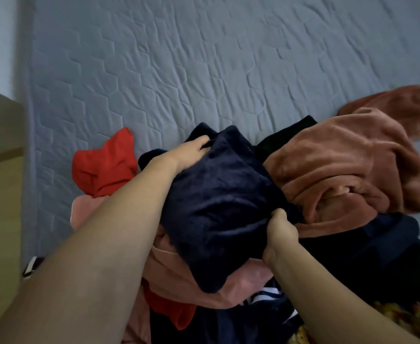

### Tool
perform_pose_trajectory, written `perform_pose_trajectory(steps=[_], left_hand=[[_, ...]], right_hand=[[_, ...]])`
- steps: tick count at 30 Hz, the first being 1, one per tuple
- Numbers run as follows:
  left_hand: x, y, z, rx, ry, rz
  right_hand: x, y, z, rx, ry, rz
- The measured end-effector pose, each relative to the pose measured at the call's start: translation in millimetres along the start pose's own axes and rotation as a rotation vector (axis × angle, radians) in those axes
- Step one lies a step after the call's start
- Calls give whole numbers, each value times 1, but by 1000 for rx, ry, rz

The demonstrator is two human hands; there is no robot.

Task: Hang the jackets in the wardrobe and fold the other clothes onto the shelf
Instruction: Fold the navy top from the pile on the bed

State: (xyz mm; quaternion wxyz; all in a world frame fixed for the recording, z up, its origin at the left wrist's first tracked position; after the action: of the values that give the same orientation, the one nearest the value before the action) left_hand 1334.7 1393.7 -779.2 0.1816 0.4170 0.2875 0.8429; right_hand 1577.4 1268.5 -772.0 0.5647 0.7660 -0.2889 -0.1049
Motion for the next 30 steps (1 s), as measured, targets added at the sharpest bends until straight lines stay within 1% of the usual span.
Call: perform_pose_trajectory(steps=[2,3,4,5,7,8,9,10,11,12,13,15,16,17,19,21,22,23,25,26,28,30], left_hand=[[5,12,-5,12,9,100],[11,22,-8,24,-35,123],[19,32,-14,58,-127,103],[27,44,-23,118,-268,42],[43,66,-45,287,-555,-92],[50,75,-52,352,-654,-108],[56,79,-56,366,-711,-73],[59,79,-57,340,-710,11],[59,76,-59,292,-637,111],[56,71,-61,247,-490,173],[50,67,-63,223,-306,173],[28,59,-69,235,22,77],[18,57,-71,222,102,47],[9,56,-72,189,122,50],[2,61,-70,139,99,147],[13,73,-69,150,3,253],[21,79,-69,175,-74,265],[29,83,-72,225,-163,234],[42,83,-78,368,-315,72],[45,80,-81,422,-383,16],[44,74,-84,464,-474,27],[26,68,-94,530,-384,126]], right_hand=[[0,6,4,-65,-72,-76],[0,10,4,-112,-131,-115],[-1,13,4,-163,-182,-151],[-4,17,3,-207,-204,-190],[-12,25,-3,-253,-150,-256],[-17,26,-6,-251,-120,-271],[-23,26,-9,-232,-105,-276],[-29,24,-10,-197,-101,-265],[-34,21,-12,-156,-92,-246],[-38,18,-13,-121,-90,-229],[-39,15,-12,-99,-96,-219],[-38,12,-7,-64,-86,-203],[-36,13,-3,-27,-58,-197],[-33,15,0,20,-26,-209],[-31,16,5,64,11,-267],[-33,14,5,38,20,-294],[-35,14,2,44,32,-311],[-39,13,-1,62,44,-331],[-48,10,-9,129,67,-368],[-52,8,-12,153,93,-373],[-59,5,-14,130,143,-353],[-62,3,-13,67,167,-323]])
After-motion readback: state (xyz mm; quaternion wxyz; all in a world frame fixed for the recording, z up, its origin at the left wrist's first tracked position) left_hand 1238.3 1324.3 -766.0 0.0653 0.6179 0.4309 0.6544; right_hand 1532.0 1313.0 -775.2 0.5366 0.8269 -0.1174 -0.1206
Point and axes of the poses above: each hand's wrist, its own y-axis away from the middle knuckle, its own x-axis out of the back of the hand, z = x × y, the point moved 4 cm from there along -y, towards the middle knuckle, and after that the axes turned 12 degrees about -y, right-handed, at the moved point
